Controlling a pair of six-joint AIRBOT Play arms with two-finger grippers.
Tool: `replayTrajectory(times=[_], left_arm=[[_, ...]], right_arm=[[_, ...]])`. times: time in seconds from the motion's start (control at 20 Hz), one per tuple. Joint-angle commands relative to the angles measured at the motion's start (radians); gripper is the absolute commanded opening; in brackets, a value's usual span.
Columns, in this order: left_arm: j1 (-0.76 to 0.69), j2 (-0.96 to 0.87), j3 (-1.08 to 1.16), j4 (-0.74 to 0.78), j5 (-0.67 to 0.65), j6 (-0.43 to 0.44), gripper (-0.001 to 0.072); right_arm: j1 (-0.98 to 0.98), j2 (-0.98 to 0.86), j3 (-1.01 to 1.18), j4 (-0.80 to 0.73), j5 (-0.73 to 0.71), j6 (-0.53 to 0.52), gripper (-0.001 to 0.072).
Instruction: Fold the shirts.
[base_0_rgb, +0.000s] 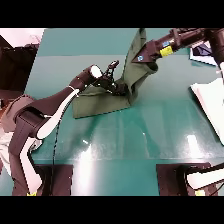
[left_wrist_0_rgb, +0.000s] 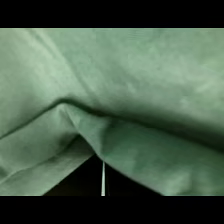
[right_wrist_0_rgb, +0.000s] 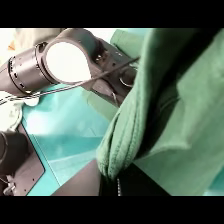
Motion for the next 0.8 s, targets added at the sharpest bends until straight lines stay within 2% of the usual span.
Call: replayTrajectory(times=[0.0, 0.2, 0.45, 0.75], left_arm=[[0.022, -0.003, 0.01, 0.002, -0.045, 0.006, 0.0025], [0.111, 0.015, 0.047, 0.044, -0.236, 0.01, 0.0025], [0.241, 0.2, 0.046, 0.24, -0.307, 0.025, 0.0025], [0.428, 0.439, 0.046, 0.388, -0.476, 0.061, 0.0026]], right_arm=[[0.053, -0.038, 0.04, -0.032, 0.003, 0.024, 0.0017], [0.053, -0.037, 0.009, -0.032, -0.023, 0.024, 0.0017], [0.086, -0.038, -0.04, -0.033, -0.062, 0.013, 0.0017], [0.204, -0.067, -0.039, -0.034, -0.196, -0.023, 0.0018]])
